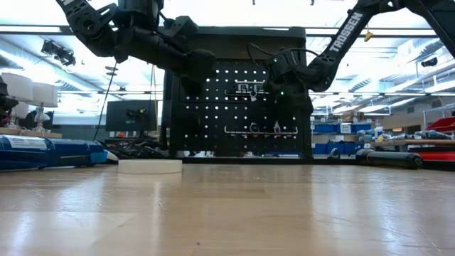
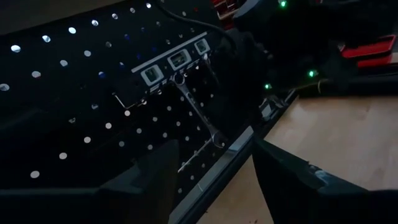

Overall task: Hang tools onto peg board
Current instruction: Unhang the right wrench from the peg board

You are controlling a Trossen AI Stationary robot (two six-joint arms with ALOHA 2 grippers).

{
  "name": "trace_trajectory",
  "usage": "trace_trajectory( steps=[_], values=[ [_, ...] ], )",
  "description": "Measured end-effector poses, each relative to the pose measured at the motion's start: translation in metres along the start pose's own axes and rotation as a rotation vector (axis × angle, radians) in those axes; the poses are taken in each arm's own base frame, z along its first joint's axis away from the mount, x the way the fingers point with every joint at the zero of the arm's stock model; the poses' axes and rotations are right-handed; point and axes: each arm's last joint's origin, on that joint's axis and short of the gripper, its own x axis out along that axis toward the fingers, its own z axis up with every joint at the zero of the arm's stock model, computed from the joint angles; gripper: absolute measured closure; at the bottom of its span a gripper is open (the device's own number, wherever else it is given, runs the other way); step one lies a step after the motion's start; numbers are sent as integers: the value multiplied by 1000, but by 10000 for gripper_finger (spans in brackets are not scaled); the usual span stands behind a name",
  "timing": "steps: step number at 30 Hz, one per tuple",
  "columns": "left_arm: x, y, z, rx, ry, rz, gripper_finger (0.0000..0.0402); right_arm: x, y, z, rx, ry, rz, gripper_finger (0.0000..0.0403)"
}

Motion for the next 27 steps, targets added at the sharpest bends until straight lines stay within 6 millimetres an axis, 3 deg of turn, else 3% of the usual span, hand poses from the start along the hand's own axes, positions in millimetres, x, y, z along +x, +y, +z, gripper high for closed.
trace_trajectory(
  steps=[11,27],
  values=[
    [0,0,0,-1,-2,1,191,-8,2,1,-27,36,37,340],
    [0,0,0,3,2,0,191,-15,8,-5,-61,77,101,225]
  ],
)
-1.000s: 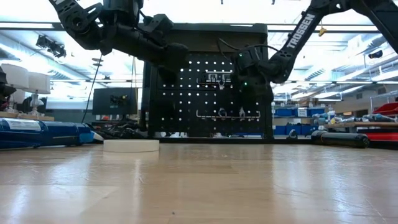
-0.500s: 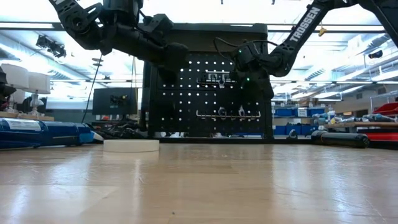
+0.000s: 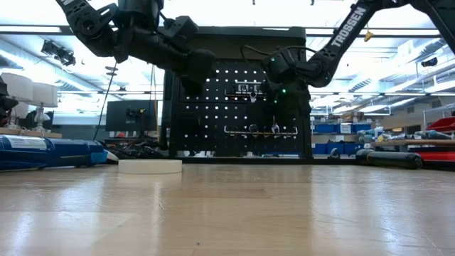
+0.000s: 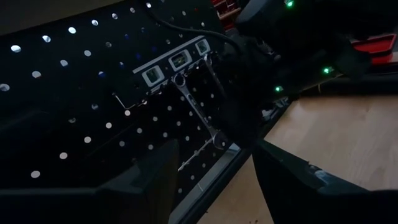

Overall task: Hang tools onto peg board
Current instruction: Unhang the right wrench from the peg board

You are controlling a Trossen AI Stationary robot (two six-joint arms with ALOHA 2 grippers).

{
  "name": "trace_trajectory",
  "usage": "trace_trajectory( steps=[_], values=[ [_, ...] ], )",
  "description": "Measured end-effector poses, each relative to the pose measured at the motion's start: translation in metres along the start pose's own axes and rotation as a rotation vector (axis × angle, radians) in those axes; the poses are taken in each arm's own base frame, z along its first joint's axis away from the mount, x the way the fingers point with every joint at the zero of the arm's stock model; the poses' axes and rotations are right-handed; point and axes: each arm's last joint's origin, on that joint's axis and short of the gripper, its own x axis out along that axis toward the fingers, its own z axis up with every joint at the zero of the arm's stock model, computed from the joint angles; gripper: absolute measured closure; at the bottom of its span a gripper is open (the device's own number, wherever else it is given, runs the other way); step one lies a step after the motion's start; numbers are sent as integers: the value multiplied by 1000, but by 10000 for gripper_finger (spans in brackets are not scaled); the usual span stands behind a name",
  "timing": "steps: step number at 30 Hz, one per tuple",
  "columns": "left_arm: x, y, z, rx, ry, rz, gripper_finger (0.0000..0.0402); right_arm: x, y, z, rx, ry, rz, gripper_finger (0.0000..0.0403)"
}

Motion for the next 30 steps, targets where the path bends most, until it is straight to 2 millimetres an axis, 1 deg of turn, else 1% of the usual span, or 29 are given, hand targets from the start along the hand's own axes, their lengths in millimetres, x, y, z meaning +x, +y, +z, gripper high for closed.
trace_trajectory(
  steps=[4,6,9,13,15,17,22,25,30],
  values=[
    [0,-1,-2,17,19,-8,191,-8,5,-4,-49,24,-18,212],
    [0,-1,-3,30,25,-11,191,-14,5,-2,-60,38,-11,209],
    [0,-1,-3,31,24,-13,191,-22,2,6,-55,40,8,208],
    [0,-1,-3,31,23,-17,191,-33,-5,8,-20,-24,76,208],
    [0,-2,-3,30,18,-30,191,-38,-11,4,10,-86,87,209],
    [0,-2,-3,29,13,-40,191,-40,-17,-4,23,-119,93,210],
    [1,-1,-2,22,9,-40,191,-43,-22,-20,15,-96,109,209],
    [1,0,-3,18,12,-37,191,-45,-22,-24,-2,-89,108,209],
    [1,0,-3,18,13,-37,191,-46,-21,-25,-8,-89,123,209]
  ],
)
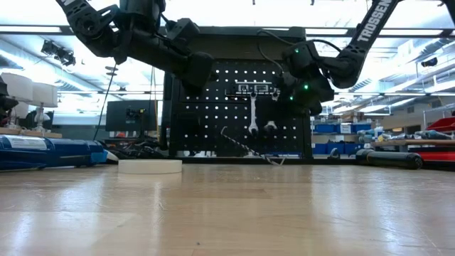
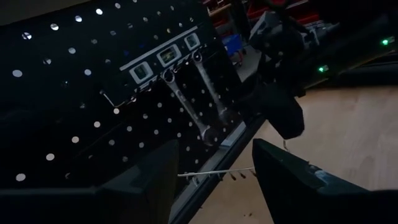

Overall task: Hang tools onto peg board
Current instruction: Unhang the right wrench from the peg board

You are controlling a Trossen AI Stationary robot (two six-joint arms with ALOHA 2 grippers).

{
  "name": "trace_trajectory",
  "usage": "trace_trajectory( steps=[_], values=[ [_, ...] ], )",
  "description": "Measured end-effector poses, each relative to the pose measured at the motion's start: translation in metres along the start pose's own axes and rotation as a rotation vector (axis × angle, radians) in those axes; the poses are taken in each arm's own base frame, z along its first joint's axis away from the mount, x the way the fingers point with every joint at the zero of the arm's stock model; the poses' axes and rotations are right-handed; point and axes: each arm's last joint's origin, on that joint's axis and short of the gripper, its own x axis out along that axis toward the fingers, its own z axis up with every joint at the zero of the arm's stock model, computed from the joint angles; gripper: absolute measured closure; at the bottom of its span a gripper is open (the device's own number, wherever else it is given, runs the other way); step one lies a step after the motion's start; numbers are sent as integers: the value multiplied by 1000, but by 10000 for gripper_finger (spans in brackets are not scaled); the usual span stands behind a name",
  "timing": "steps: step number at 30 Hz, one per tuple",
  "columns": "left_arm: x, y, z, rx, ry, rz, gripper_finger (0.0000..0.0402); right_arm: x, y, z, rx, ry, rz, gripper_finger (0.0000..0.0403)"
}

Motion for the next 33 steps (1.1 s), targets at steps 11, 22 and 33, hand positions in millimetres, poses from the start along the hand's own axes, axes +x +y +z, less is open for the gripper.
trace_trajectory(
  steps=[11,22,33],
  values=[
    [0,1,2,-17,-22,9,191,-9,14,-2,-106,10,192,211],
    [11,6,-9,-66,14,34,191,-12,18,-13,-195,97,278,211],
    [11,2,-9,-66,7,12,191,-41,35,-17,-182,182,351,225]
  ],
)
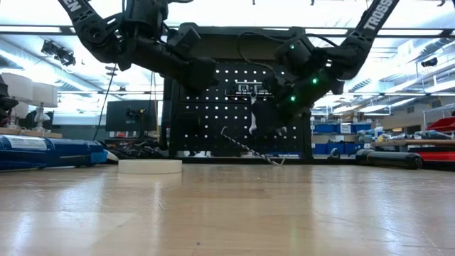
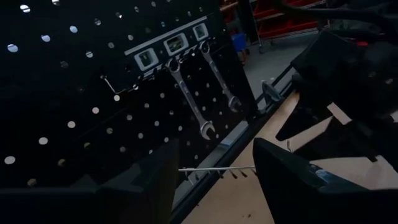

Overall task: Hang tools onto peg board
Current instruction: Unhang the right wrench from the peg board

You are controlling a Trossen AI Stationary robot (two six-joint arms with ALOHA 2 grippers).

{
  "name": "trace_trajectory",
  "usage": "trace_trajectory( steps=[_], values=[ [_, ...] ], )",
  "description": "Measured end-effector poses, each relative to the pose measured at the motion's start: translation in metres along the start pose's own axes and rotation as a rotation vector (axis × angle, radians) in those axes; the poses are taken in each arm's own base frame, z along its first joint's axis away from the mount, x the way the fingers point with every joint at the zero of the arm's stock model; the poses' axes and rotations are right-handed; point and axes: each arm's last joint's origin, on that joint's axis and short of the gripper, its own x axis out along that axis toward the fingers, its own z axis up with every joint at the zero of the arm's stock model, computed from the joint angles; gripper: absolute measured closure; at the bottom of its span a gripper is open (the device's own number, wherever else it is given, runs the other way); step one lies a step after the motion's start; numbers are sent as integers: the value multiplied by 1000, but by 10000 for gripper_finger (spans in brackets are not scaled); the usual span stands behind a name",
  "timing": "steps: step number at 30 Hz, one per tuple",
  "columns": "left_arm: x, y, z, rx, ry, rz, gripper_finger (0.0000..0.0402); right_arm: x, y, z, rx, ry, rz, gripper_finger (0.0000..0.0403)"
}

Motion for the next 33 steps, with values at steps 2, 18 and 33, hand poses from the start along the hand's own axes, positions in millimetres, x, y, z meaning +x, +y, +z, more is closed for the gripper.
trace_trajectory(
  steps=[2,18,33],
  values=[
    [0,0,0,0,0,0,191,1,1,0,-1,-4,21,230],
    [1,1,0,0,1,4,191,4,-4,1,64,-14,18,237],
    [1,1,0,2,1,4,191,-2,10,10,204,-59,126,237]
  ],
)
